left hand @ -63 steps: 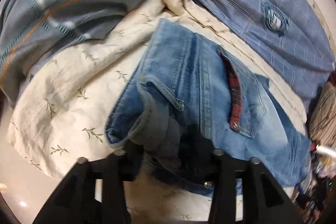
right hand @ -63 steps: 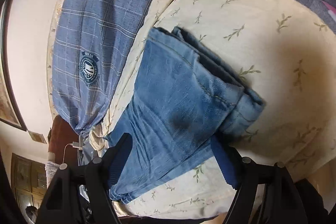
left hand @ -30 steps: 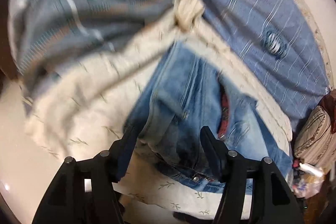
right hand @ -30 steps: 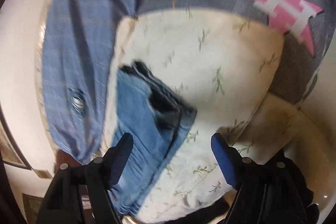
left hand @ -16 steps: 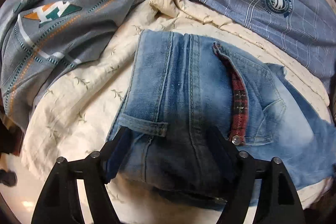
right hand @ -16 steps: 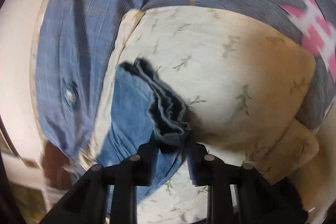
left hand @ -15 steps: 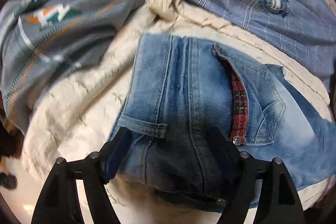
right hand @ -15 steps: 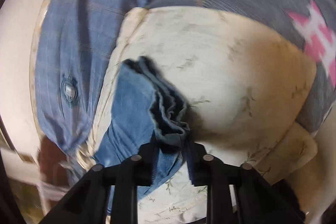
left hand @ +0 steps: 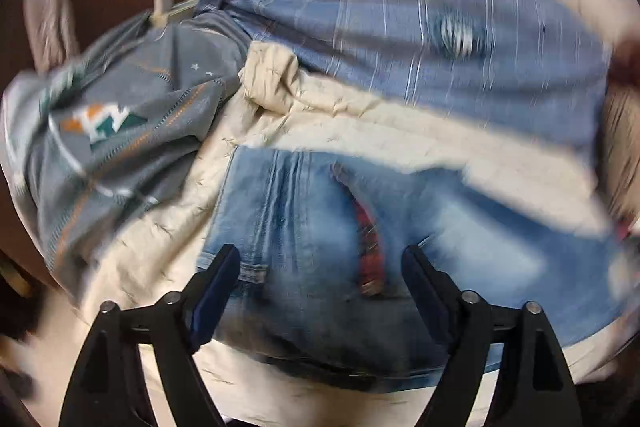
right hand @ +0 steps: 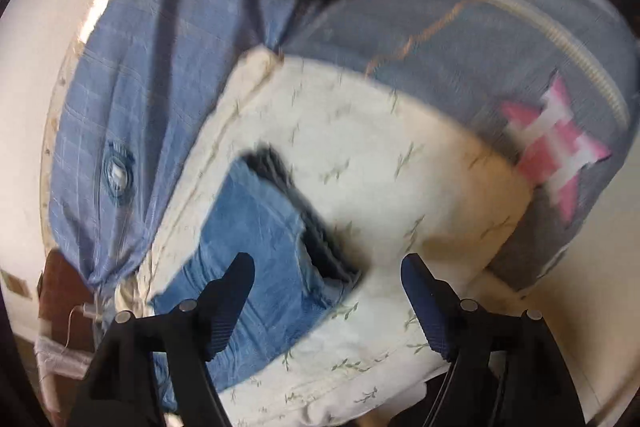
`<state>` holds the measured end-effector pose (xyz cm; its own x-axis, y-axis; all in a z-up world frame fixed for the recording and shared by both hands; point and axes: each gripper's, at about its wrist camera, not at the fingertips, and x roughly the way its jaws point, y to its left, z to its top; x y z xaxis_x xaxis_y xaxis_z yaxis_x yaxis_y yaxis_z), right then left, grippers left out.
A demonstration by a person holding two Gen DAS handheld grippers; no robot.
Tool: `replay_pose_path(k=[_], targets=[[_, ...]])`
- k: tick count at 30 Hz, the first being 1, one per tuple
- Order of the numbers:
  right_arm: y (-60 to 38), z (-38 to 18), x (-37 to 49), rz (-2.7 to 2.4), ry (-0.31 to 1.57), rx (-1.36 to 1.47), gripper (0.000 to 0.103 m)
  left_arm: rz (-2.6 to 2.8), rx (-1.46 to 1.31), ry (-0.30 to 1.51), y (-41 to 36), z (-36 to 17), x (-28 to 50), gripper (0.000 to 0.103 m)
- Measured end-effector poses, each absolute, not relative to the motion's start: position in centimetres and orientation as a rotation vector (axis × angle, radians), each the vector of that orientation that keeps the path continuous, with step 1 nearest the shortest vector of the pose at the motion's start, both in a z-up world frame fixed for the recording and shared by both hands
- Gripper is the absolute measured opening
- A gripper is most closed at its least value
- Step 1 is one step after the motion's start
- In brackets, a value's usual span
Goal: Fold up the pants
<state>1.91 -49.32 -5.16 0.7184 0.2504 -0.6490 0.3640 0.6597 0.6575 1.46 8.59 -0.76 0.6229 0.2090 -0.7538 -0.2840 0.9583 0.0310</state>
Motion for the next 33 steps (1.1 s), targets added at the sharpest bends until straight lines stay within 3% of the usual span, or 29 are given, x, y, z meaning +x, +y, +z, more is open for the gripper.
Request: replay_pose_path(k=[2, 5, 7, 11, 15, 18, 21, 26, 30, 31, 32, 33], targets=[[-48.3, -2.9, 1.3, -0.024, 0.701, 0.846, 0.079, 0.336, -0.024, 1.054, 9.1, -5.0, 3.2, 0.086], [-43.4, -0.3, 2.4, 0.193, 0.724, 0.726, 0.079, 0.326, -0.097, 1.016, 10.3, -5.2, 2.1, 0.089], [-39.6, -0.5, 4.1, 0.307, 0.797, 0.629, 0.079, 0.332, -0.114, 1.006, 10.4, -4.2, 1.6, 0.089], [-36.6, -6.9, 9.8, 0.180, 1.131, 0.563, 0.076, 0.291, -0.162, 0.880, 10.3, 0.2, 0.4, 0.089], [-34.2, -1.2, 9.9, 0.205, 0.917, 0.457, 0.076, 0.330, -0.115, 0.758, 10.5, 1.7, 0.7, 0.094], [-28.4, 3.6, 11.9, 0.395, 0.850, 0.343, 0.076, 0.389, -0.045, 1.004, 11.1, -4.3, 4.0, 0.094], [-19.8, 5.4, 15.1, 0.618, 0.881, 0.211, 0.076, 0.380, -0.129, 0.991, 12.2, -6.2, 3.8, 0.098], [-8.6, 4.3, 21.2, 0.724, 0.974, 0.035, 0.076, 0.353, -0.155, 0.983, 12.8, -6.6, 3.6, 0.102], [-4.1, 0.1, 24.7, 0.730, 1.131, -0.042, 0.073, 0.317, -0.204, 0.982, 13.5, -6.9, 3.1, 0.103], [-3.1, -0.9, 25.2, 0.740, 1.172, -0.078, 0.053, 0.314, -0.197, 0.979, 13.2, -6.8, 3.0, 0.103], [-2.1, -2.0, 25.6, 0.710, 1.208, -0.126, 0.024, 0.312, -0.189, 0.976, 13.1, -6.8, 3.1, 0.103], [-1.7, -1.7, 25.4, 0.708, 1.180, -0.152, 0.022, 0.309, -0.179, 0.972, 13.0, -6.9, 3.2, 0.103]])
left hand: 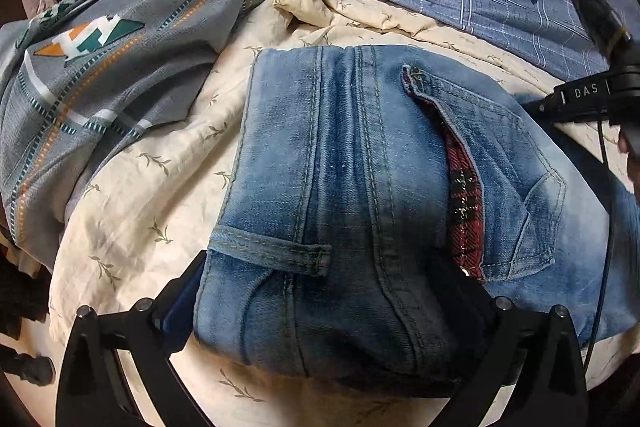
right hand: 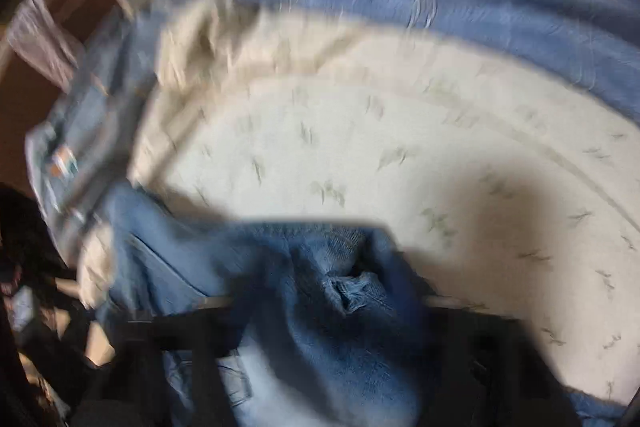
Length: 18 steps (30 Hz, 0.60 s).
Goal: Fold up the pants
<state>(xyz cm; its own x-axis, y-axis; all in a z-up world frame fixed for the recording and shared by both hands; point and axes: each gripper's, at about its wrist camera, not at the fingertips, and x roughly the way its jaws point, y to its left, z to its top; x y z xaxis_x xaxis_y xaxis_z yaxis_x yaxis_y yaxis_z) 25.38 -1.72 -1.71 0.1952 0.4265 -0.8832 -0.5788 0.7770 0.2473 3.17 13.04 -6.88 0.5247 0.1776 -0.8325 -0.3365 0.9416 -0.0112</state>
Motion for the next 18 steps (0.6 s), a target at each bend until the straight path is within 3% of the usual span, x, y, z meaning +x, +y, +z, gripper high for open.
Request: replay_pose_path(k=[1, 4, 6, 9, 14, 18], targets=[[-1.7, -1.3, 25.0, 0.709, 1.166, -0.170, 0.016, 0.309, -0.172, 0.970, 13.0, -6.8, 3.0, 0.103], [-1.7, 1.1, 23.3, 0.657, 1.029, -0.208, 0.014, 0.304, -0.170, 0.972, 13.0, -6.9, 2.7, 0.103], [-1.4, -1.3, 24.4, 0.619, 1.077, -0.196, 0.014, 0.303, -0.177, 0.977, 13.1, -6.9, 2.9, 0.103], [-2.4, -1.9, 24.5, 0.612, 1.056, -0.083, 0.015, 0.304, -0.164, 0.975, 12.9, -6.7, 1.9, 0.103], [-6.6, -2.8, 27.4, 0.661, 1.222, 0.331, 0.023, 0.314, -0.171, 0.977, 12.8, -6.7, 1.7, 0.103], [-8.2, 0.4, 25.5, 0.670, 1.106, 0.345, 0.024, 0.320, -0.169, 0.972, 12.7, -6.7, 1.9, 0.103]])
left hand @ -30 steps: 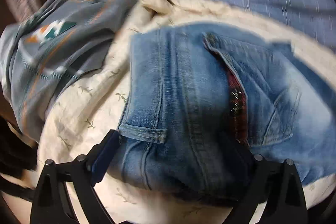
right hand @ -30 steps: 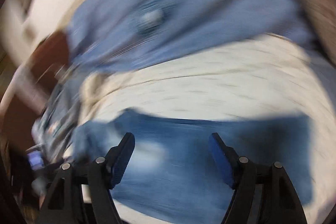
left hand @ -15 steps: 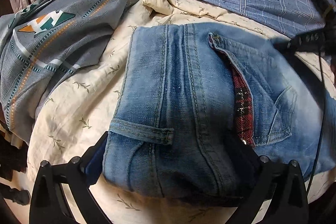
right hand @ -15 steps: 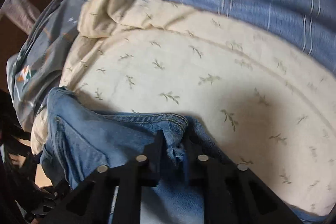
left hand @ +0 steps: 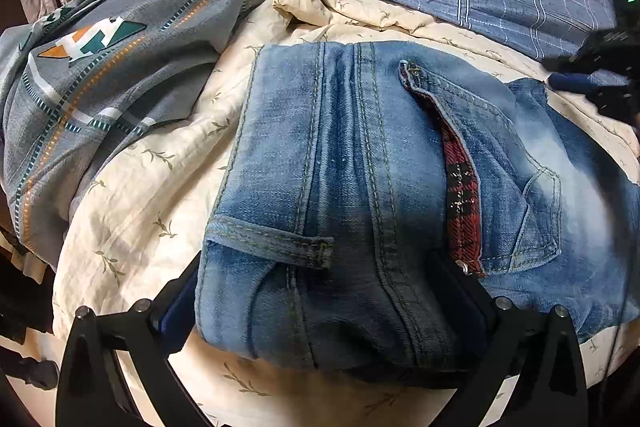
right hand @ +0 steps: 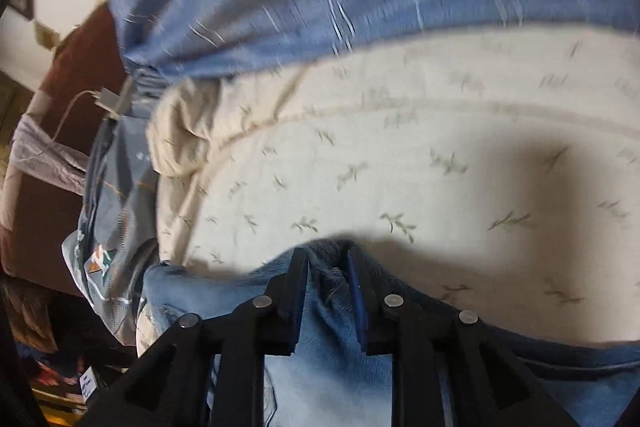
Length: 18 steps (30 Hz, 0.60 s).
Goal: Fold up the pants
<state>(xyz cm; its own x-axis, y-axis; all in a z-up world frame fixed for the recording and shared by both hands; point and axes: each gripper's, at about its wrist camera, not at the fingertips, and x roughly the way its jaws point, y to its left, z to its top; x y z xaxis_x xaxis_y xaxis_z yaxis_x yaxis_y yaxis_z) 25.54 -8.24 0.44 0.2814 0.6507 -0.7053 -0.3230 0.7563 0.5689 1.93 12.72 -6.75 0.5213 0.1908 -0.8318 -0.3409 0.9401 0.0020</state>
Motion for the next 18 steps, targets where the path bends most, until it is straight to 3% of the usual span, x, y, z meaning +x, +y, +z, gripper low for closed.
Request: replay_pose_path(k=[3, 4, 5, 6, 7, 8, 10, 13, 17, 18], targets=[[-8.3, 2.4, 23.6, 0.754, 1.037, 0.402, 0.028, 0.319, -0.169, 0.971, 12.8, -6.8, 1.9, 0.103], [-7.9, 2.4, 23.2, 0.795, 1.037, 0.417, 0.035, 0.319, -0.167, 0.970, 12.8, -6.8, 1.9, 0.103], [-7.2, 2.0, 23.0, 0.842, 1.055, 0.431, 0.052, 0.317, -0.166, 0.970, 12.8, -6.8, 1.9, 0.103], [-6.5, 0.7, 23.0, 0.872, 1.102, 0.420, 0.062, 0.316, -0.166, 0.970, 12.8, -6.8, 1.9, 0.103], [-6.1, -0.5, 23.2, 0.831, 1.129, 0.366, 0.066, 0.313, -0.167, 0.970, 12.9, -6.8, 2.0, 0.103], [-5.7, -2.3, 23.9, 0.733, 1.170, 0.273, 0.061, 0.311, -0.167, 0.969, 12.9, -6.8, 2.0, 0.103], [-7.9, -4.1, 25.1, 0.705, 1.147, 0.424, 0.048, 0.310, -0.164, 0.966, 12.9, -6.8, 1.9, 0.103], [-10.0, -2.2, 24.5, 0.721, 1.129, 0.529, 0.050, 0.306, -0.168, 0.966, 12.9, -6.8, 1.9, 0.103], [-10.8, -2.4, 23.1, 0.741, 1.095, 0.406, 0.066, 0.310, -0.166, 0.964, 12.8, -6.8, 2.0, 0.103], [-11.5, -4.7, 23.9, 0.664, 1.149, 0.372, 0.053, 0.310, -0.165, 0.963, 12.8, -6.8, 2.0, 0.103]])
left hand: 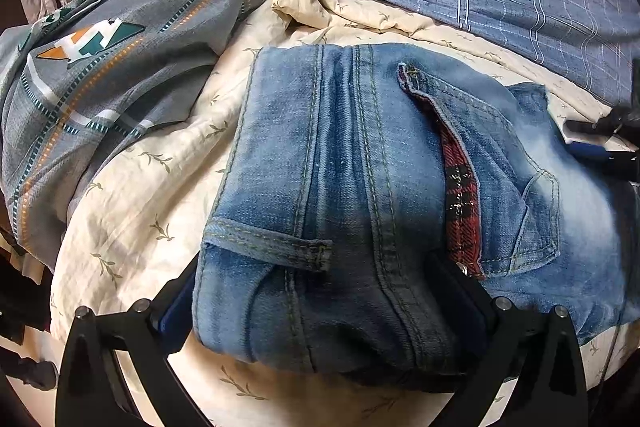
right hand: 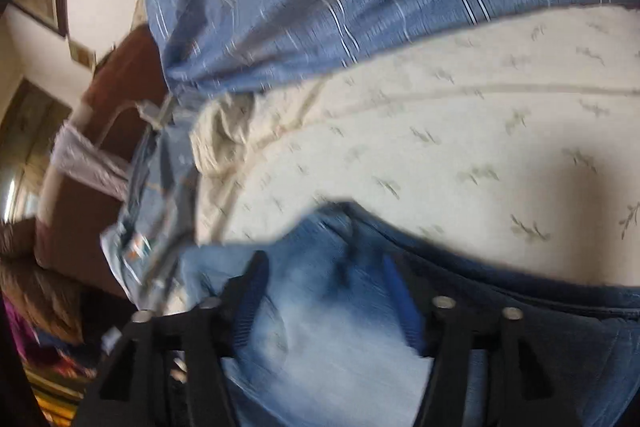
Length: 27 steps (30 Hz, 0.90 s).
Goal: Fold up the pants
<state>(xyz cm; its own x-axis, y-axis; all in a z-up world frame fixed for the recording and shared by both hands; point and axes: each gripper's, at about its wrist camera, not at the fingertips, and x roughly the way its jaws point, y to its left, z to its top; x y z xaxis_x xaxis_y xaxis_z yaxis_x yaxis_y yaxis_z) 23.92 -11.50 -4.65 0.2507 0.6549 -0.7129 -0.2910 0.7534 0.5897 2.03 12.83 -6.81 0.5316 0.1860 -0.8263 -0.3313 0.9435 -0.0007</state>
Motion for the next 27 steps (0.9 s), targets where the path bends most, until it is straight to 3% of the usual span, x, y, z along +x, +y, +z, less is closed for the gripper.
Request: replay_pose_path(k=[1, 5, 6, 7, 8, 9, 10, 11, 17, 19, 20, 21, 24, 27], targets=[[-12.6, -4.8, 24.2, 0.621, 1.130, 0.426, 0.022, 0.309, -0.165, 0.962, 12.9, -6.8, 2.0, 0.103], [-15.0, -2.4, 22.3, 0.633, 1.049, 0.515, 0.024, 0.304, -0.161, 0.955, 12.9, -6.9, 2.0, 0.103], [-15.3, -2.0, 20.8, 0.671, 1.032, 0.498, 0.028, 0.307, -0.160, 0.955, 12.9, -6.8, 2.0, 0.103], [-15.5, -2.3, 20.1, 0.675, 1.030, 0.482, 0.039, 0.311, -0.157, 0.953, 12.8, -6.8, 2.0, 0.103], [-15.8, -2.9, 20.0, 0.659, 1.033, 0.451, 0.063, 0.312, -0.154, 0.950, 12.8, -6.8, 2.0, 0.103], [-17.0, -4.8, 20.4, 0.600, 1.055, 0.418, 0.067, 0.315, -0.150, 0.947, 12.7, -6.8, 2.0, 0.103], [-18.0, -5.4, 20.7, 0.622, 1.035, 0.480, 0.057, 0.316, -0.147, 0.945, 12.6, -6.8, 2.0, 0.103], [-19.0, -5.5, 20.9, 0.628, 1.029, 0.563, 0.055, 0.319, -0.146, 0.942, 12.6, -6.8, 1.9, 0.103], [-22.5, -1.7, 17.0, 0.584, 0.907, 0.527, 0.072, 0.324, -0.142, 0.930, 12.5, -6.8, 1.7, 0.103], [-25.9, -4.3, 18.1, 0.451, 0.957, 0.549, 0.073, 0.322, -0.157, 0.927, 12.6, -6.7, 1.7, 0.103], [-28.4, -6.3, 19.3, 0.437, 0.987, 0.678, 0.065, 0.324, -0.166, 0.923, 12.6, -6.6, 1.7, 0.103], [-30.1, -6.9, 19.5, 0.474, 0.965, 0.813, 0.064, 0.325, -0.181, 0.917, 12.8, -6.5, 1.5, 0.103], [-32.0, -4.1, 17.8, 0.574, 0.861, 0.887, 0.068, 0.333, -0.191, 0.878, 12.8, -5.7, 0.9, 0.103], [-34.0, -3.0, 16.1, 0.504, 0.757, 0.788, 0.081, 0.365, -0.165, 0.806, 12.0, -4.3, 0.0, 0.103]])
